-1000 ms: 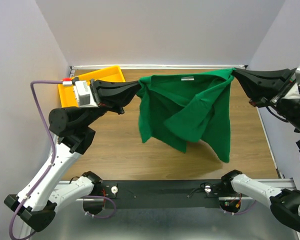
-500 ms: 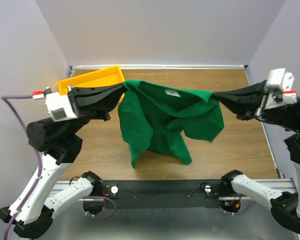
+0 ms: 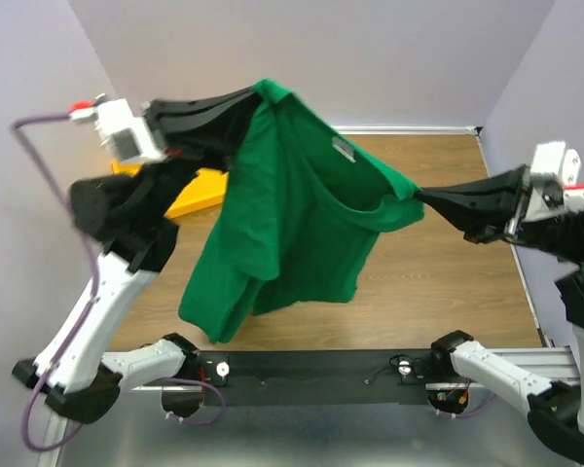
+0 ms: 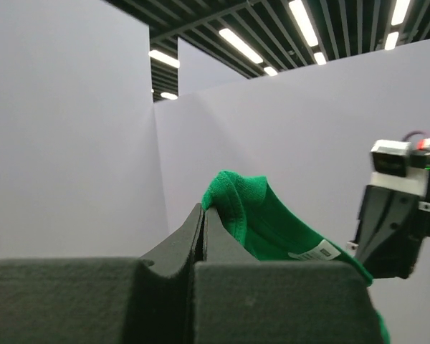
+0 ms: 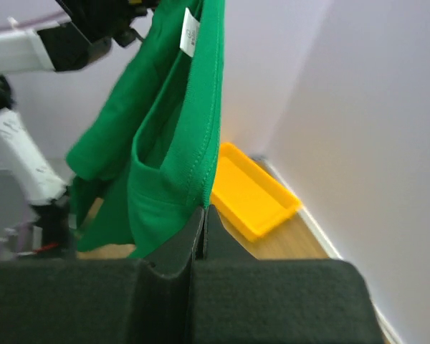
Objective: Fold and stack the t-shirts
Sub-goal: Move the tshirt to the center of the board, then flatten the tshirt out
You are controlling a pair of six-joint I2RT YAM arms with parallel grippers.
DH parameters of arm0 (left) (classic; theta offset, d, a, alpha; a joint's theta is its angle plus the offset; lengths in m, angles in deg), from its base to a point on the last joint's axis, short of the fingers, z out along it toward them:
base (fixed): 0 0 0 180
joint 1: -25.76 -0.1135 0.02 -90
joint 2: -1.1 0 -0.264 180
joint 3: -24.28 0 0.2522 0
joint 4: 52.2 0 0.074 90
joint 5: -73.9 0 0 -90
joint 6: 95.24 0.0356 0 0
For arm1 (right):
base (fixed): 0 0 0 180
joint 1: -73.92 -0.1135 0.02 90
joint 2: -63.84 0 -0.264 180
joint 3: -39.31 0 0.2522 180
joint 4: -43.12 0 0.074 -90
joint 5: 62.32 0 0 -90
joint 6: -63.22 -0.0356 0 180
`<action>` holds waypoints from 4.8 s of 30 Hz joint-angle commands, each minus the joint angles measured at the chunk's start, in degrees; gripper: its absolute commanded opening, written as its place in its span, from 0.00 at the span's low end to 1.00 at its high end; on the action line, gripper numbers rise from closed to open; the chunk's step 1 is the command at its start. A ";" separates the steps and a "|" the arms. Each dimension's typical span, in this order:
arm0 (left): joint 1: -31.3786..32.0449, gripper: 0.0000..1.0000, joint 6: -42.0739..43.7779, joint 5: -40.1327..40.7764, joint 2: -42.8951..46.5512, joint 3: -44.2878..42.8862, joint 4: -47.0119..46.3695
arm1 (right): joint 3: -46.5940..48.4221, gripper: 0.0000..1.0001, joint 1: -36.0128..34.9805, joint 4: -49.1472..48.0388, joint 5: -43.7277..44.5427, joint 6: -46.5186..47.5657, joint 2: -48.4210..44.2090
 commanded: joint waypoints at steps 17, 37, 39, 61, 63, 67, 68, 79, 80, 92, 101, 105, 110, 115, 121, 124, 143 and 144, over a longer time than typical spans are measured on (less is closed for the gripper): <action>6.65 0.00 -13.70 2.55 -73.07 -27.01 9.38 | -66.34 0.01 4.10 -1.02 74.04 16.92 -29.08; 7.79 0.98 15.12 41.36 -39.69 -12.93 19.69 | -61.51 0.69 9.11 2.92 43.76 21.28 -20.05; 5.96 0.98 14.26 40.80 -27.30 -0.06 17.23 | -61.42 0.71 9.02 3.03 34.90 24.29 -16.62; 1.81 0.94 14.77 33.76 27.63 45.38 32.07 | -50.79 0.55 1.55 -13.76 34.06 11.83 29.10; 1.73 0.93 14.69 34.45 27.10 44.77 33.29 | -50.69 0.55 1.46 -14.20 35.46 11.56 30.42; 1.73 0.91 13.72 34.46 26.75 44.59 34.09 | -50.78 0.54 1.03 -15.52 38.45 11.30 32.27; 1.73 0.91 13.72 34.37 26.92 44.59 34.00 | -50.78 0.54 0.94 -15.61 38.81 11.30 32.62; 1.64 0.91 13.54 34.37 27.01 44.68 34.00 | -50.34 0.45 0.06 -16.49 42.59 11.03 35.08; 1.73 0.91 13.54 34.37 27.01 44.68 34.00 | -50.26 0.44 0.06 -16.57 42.85 10.95 35.08; 1.64 0.91 13.46 34.37 27.10 44.68 34.18 | -50.08 0.13 0.06 -17.28 44.43 10.68 34.47; 1.64 0.91 13.28 34.11 27.01 44.76 34.09 | -48.68 0.01 0.14 -18.42 45.49 9.63 30.51; 1.64 0.91 13.28 34.02 26.57 44.77 34.09 | -42.62 0.01 1.99 -20.26 46.10 9.28 31.91; 1.64 0.91 13.28 34.37 25.96 44.85 34.09 | -27.78 0.01 9.36 -26.40 48.99 1.30 42.88; 1.64 0.91 13.28 34.63 26.04 44.94 33.92 | -6.18 0.12 18.93 -30.02 53.93 -19.59 59.12; 1.64 0.91 13.28 34.72 26.31 45.03 33.74 | -10.66 0.78 23.34 -30.11 47.87 -16.68 57.86; 1.55 0.91 13.37 34.02 26.13 45.03 33.56 | -17.97 0.84 24.22 -30.11 36.86 -6.60 50.22; 1.20 0.91 12.58 30.06 24.37 45.12 33.39 | -46.30 0.86 24.23 5.14 2.60 41.71 27.51; 1.20 0.91 12.58 30.15 24.29 45.20 33.39 | -46.13 0.86 24.23 5.14 2.43 41.36 28.13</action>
